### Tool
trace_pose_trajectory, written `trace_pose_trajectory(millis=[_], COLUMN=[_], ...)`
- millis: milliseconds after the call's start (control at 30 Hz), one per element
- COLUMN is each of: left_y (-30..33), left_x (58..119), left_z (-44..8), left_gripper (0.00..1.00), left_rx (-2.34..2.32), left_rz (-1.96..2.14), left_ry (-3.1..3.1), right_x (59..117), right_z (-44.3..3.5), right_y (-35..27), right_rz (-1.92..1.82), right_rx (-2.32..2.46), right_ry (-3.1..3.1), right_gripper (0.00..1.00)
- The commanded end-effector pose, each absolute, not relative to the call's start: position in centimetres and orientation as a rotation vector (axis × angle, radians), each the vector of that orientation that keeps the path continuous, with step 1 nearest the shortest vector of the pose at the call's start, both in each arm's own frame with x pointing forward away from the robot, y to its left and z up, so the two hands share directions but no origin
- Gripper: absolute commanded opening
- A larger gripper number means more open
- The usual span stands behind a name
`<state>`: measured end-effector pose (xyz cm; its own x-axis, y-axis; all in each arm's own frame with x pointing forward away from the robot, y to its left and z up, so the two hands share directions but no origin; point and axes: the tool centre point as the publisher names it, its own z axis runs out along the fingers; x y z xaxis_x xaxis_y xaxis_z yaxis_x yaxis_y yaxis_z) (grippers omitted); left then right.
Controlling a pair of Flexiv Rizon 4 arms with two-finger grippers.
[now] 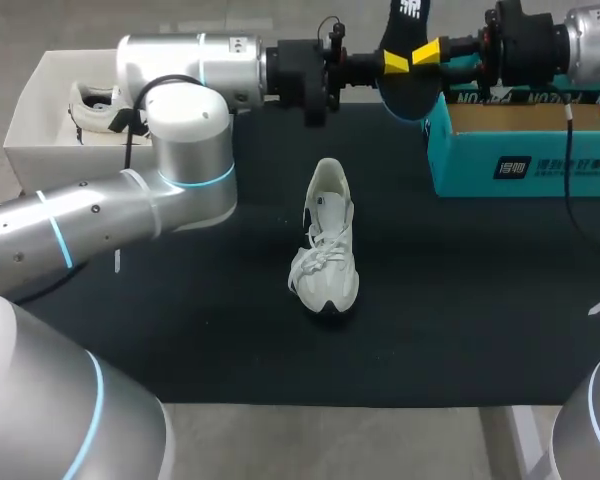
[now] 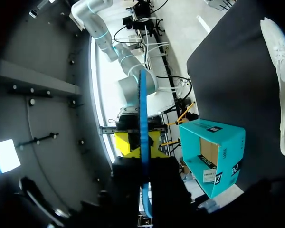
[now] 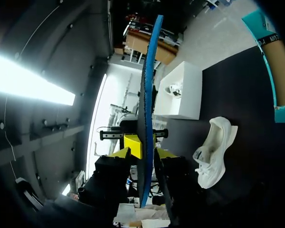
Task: Take the shoe out of the shoebox, open the shoe tongue, remove and reinsert the insole, then place the shoe into the shoebox
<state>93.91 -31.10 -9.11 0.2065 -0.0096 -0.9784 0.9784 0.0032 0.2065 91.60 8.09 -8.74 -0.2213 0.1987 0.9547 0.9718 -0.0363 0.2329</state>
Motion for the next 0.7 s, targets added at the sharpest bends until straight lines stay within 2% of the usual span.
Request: trace_pose_trajectory(millis=[33, 300, 333, 367, 500, 700], left_y=[-31.2, -30.7, -30.7, -30.8, -29.7, -24.6], left_x=[93.4, 93.0, 93.0, 93.0, 93.4, 93.9], left_z=[-9.4, -9.9, -9.8, -9.8, -9.6, -9.9], left_gripper=[0.00, 0.02, 0.46, 1.00, 1.00, 1.00], left_rx=[1.296, 1.304, 1.306, 1.299, 1.290, 1.368], left_rz=[-1.066, -1.067, -1.052, -1.052, -1.068, -1.082], left_ry=[1.044, 1.061, 1.074, 1.076, 1.073, 1.094], right_x=[91.6, 91.4, 91.4, 91.4, 91.3, 91.2], right_z=[-9.0, -9.3, -9.3, -9.4, -9.3, -9.2], right_y=[8.0, 8.0, 8.0, 8.0, 8.1, 7.9], right_rz=[-1.334, -1.340, -1.341, -1.342, -1.376, -1.418], right_rx=[-1.284, -1.283, -1.281, -1.279, -1.257, -1.242], right_ry=[-1.495, -1.489, -1.490, -1.491, -1.513, -1.572], right_gripper=[0.00, 0.00, 0.00, 0.00, 0.00, 0.00])
